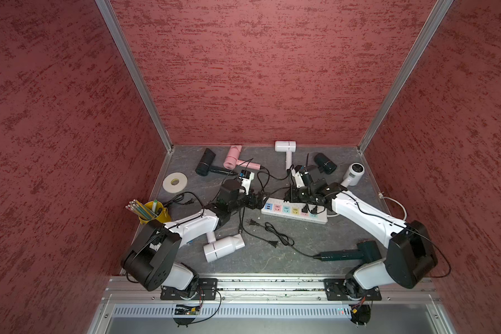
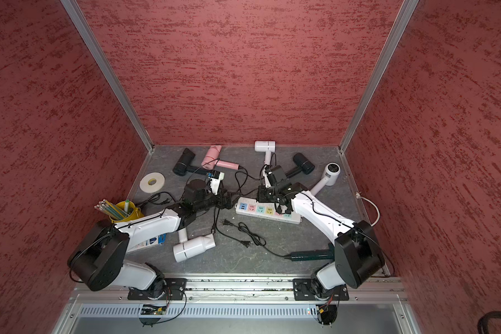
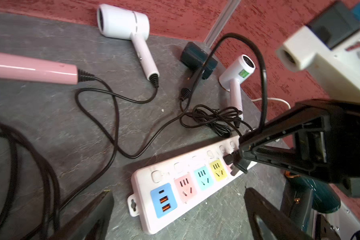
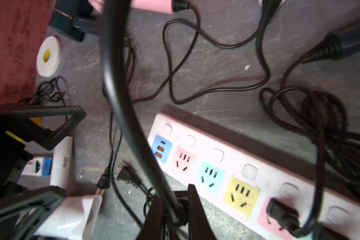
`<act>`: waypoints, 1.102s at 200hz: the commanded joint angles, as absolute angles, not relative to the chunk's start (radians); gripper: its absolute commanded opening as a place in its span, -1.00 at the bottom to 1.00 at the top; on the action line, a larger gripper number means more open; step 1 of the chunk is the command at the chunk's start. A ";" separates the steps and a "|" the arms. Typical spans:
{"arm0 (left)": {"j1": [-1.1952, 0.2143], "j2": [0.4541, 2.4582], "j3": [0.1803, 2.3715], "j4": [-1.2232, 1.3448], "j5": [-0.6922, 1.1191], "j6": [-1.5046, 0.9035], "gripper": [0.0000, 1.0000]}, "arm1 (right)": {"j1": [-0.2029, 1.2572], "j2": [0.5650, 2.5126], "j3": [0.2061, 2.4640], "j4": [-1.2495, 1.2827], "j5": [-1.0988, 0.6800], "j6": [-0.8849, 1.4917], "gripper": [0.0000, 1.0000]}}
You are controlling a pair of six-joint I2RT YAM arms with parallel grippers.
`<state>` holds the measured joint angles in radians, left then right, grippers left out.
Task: Charge the blow dryers
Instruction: Insert the plug into the socket.
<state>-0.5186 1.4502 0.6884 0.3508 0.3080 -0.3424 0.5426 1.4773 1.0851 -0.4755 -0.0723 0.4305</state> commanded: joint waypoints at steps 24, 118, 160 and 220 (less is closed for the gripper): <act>-0.468 1.440 0.664 0.408 0.344 -0.443 0.99 | 0.622 1.477 1.102 -0.468 0.357 0.508 -1.00; -0.465 1.423 0.666 0.380 0.315 -0.443 0.99 | 0.708 1.514 0.952 -0.362 0.428 0.777 -1.00; -0.465 1.423 0.666 0.382 0.314 -0.442 0.99 | 0.754 1.523 0.916 -0.381 0.504 0.851 -1.00; -0.466 1.439 0.666 0.395 0.324 -0.444 0.99 | 0.770 1.514 0.869 -0.356 0.584 0.846 -1.00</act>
<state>-0.4702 1.4433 0.6731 0.3744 0.3161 -0.4408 0.7643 1.5188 0.8948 -0.3985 0.5018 0.8391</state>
